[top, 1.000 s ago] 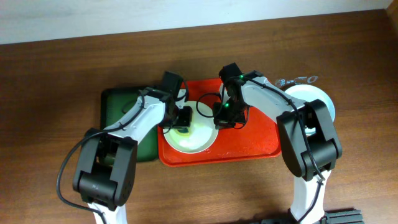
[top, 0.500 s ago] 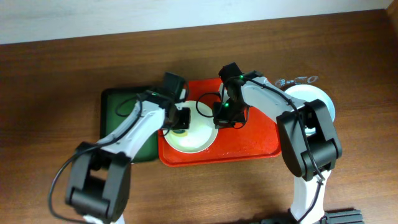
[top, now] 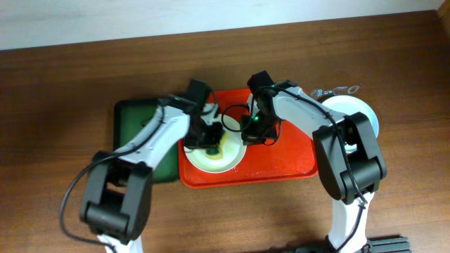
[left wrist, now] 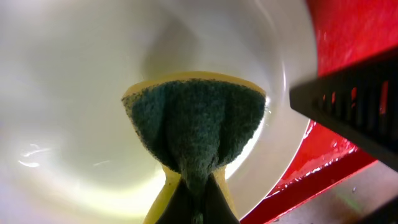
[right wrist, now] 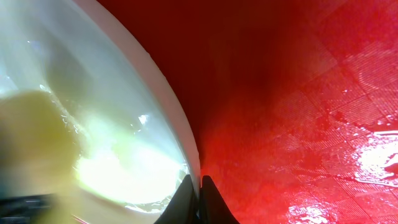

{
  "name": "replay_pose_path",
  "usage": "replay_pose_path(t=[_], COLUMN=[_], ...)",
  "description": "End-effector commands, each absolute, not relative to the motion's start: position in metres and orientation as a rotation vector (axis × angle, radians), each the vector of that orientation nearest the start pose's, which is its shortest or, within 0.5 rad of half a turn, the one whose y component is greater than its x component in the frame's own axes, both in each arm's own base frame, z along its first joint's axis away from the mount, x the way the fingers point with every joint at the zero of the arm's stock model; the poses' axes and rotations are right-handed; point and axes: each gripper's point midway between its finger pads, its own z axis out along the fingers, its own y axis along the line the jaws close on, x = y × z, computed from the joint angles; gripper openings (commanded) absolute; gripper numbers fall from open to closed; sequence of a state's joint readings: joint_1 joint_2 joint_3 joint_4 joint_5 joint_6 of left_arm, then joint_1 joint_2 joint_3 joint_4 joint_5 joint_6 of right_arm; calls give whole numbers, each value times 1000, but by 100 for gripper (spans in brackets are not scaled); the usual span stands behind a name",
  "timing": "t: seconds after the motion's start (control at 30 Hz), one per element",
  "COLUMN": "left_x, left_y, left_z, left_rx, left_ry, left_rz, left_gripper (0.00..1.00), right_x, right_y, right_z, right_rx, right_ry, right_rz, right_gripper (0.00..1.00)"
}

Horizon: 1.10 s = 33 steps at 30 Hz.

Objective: Clean dirty plates on tray and stack at the side
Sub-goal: 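Return the sponge to the green tray and release it, then retract the left arm to the left side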

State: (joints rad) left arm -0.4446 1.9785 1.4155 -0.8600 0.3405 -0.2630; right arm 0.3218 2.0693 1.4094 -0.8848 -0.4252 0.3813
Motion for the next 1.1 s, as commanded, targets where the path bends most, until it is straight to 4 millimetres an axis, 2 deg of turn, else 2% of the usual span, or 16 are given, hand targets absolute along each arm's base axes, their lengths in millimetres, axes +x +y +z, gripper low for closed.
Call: replay_pose_path(t=[0.0,0.17,0.2,0.3,0.4,0.5,0.6,0.67,0.7,0.73,0.8,0.87,0.93,0.97,1.0,1.07], left_x=[377,390,391,388,381,375,378,377,376,377,381,398,412,417,422,422], left_y=[-171,-77,-68,-52,-49,-44,-42,-43,-43,-46,-48,-43,-32,-24,-5,22], left_z=[103,100,99,90,72,48,44,44,44,47,61,105,146,167,198,217], left_rx=[192,-33,-66,-123,-128,-132,-135,-134,-133,-132,-132,-178,-236,-271,-334,-417], left_ry=[2877,2887,2889,2907,2923,2915,2896,2897,2902,2907,2894,2820,2735,2695,2634,2595], left_rz=[-371,38,45,59,65,94,111,106,100,78,60,39,20,13,17,33], left_gripper=[0,0,0,0,0,0,0,36,60,72,77,82,93,94,94,94], right_x=[338,338,338,338,338,338,339,340,340,340,341,341,341,341,341,341], right_y=[194,194,194,193,194,194,191,189,189,188,185,185,185,185,185,185], right_z=[18,18,18,18,18,18,17,15,15,15,14,14,14,14,14,14], right_rx=[52,53,53,53,53,53,52,53,53,53,55,54,53,53,53,50], right_ry=[3181,3184,3184,3184,3183,3183,3181,3181,3181,3181,3180,3180,3180,3180,3180,3180], right_rz=[680,680,680,679,679,679,655,626,626,620,585,584,584,584,584,583], right_gripper=[5,5,5,5,6,16,37,46,49,50,50,50,50,50,50,50])
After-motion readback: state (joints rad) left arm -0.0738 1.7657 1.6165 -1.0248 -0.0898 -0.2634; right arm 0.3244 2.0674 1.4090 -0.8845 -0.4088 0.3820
